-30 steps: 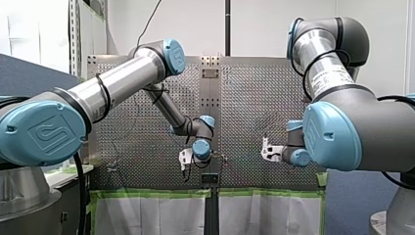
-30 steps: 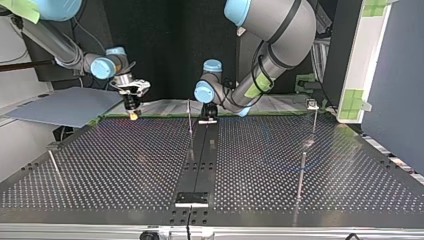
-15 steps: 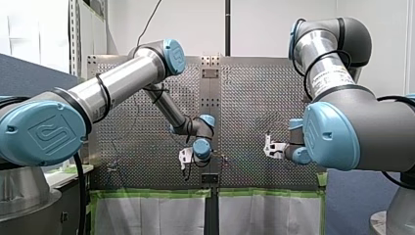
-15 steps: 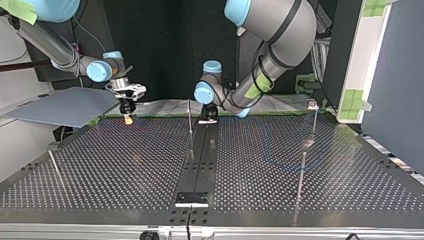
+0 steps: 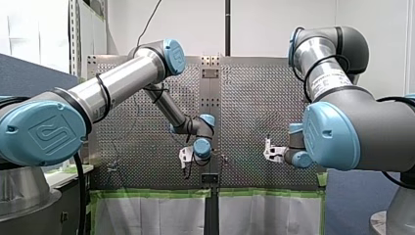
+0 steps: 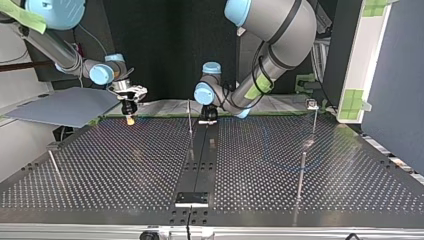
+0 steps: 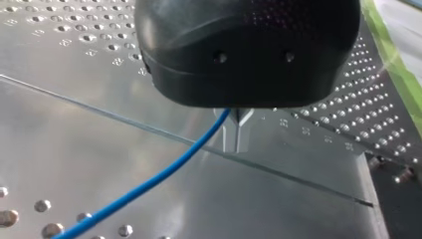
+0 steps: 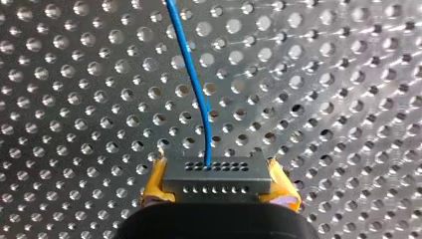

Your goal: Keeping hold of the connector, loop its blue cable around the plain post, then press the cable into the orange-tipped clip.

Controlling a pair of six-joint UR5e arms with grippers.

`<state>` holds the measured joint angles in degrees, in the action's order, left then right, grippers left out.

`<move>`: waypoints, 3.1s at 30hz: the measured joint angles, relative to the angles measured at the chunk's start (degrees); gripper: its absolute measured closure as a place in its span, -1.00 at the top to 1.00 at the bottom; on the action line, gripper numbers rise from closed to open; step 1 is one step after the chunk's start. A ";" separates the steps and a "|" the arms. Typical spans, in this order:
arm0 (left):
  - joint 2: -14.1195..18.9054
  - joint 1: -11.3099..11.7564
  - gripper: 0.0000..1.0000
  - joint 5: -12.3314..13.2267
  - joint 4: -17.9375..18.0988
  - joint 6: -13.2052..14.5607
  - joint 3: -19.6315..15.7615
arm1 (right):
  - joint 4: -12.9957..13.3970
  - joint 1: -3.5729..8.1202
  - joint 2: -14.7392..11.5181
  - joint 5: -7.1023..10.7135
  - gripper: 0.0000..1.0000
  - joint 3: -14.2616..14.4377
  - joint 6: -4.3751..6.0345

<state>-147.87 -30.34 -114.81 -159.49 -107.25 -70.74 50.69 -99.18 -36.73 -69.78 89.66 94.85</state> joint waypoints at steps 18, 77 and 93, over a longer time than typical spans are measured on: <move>0.00 0.27 -1.00 -0.25 2.82 1.01 0.01 | -2.15 -0.16 2.90 -0.11 -1.00 -3.95 -0.37; 1.22 -1.88 1.00 2.06 -3.62 13.04 -6.91 | -3.47 0.19 3.30 0.16 -1.00 -5.58 -0.29; 3.67 -3.31 1.00 1.21 -2.67 12.15 -10.25 | -4.18 0.21 3.28 0.16 -1.00 -5.58 -0.52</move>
<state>-144.20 -33.65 -113.60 -162.16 -95.11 -80.98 46.51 -98.96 -33.45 -69.62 84.08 94.32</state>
